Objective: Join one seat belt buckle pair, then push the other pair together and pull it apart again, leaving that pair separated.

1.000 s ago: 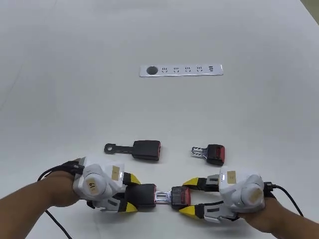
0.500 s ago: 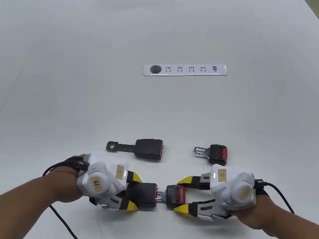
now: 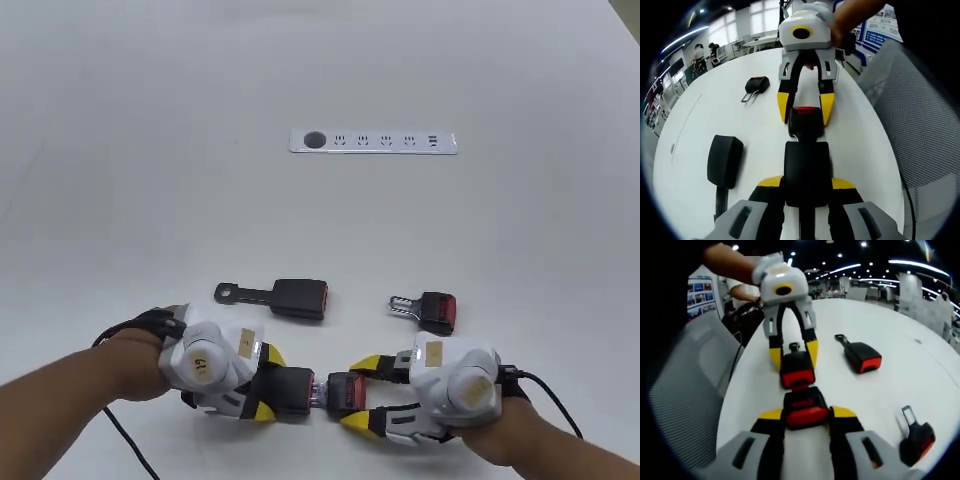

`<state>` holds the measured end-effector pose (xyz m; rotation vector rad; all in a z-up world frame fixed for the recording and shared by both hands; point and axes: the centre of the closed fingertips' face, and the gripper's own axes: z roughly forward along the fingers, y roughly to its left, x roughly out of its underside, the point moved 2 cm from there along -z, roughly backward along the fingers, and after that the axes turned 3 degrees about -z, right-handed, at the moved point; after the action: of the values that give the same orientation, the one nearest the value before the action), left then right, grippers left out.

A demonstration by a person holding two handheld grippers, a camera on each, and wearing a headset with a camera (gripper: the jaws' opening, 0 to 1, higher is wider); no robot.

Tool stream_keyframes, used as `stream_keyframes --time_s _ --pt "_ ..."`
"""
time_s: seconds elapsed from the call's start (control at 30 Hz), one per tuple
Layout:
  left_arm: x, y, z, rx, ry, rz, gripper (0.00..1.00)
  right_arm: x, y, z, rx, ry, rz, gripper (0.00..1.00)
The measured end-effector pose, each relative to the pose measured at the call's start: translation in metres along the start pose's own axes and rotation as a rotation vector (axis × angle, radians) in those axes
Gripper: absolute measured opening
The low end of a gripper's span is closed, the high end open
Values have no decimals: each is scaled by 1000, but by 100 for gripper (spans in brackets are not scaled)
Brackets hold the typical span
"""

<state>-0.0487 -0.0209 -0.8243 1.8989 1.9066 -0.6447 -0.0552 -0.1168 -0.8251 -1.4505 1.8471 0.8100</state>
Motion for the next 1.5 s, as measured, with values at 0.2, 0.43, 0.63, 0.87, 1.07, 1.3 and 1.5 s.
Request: stream_keyframes --time_s 0.2,0.43,0.63,0.87,1.07,1.3,1.5 --pt "2 1 0 0 0 -4 34 -1 0 1 23 11 22 34" --pt "2 1 0 1 2 -4 34 -8 2 10 48 18 24 34" --pt "1 2 -2 2 0 -13 34 -8 4 10 55 16 45 34" --pt "1 5 -2 -1 2 -13 34 -10 3 12 73 31 50 34" --pt "3 8 -2 0 -23 -21 34 -10 2 12 71 35 36 34" --pt "4 7 -3 -15 -69 -41 34 -10 2 12 73 33 -13 34" --pt "3 6 -3 -15 -97 -47 34 -9 3 11 60 40 -68 33"
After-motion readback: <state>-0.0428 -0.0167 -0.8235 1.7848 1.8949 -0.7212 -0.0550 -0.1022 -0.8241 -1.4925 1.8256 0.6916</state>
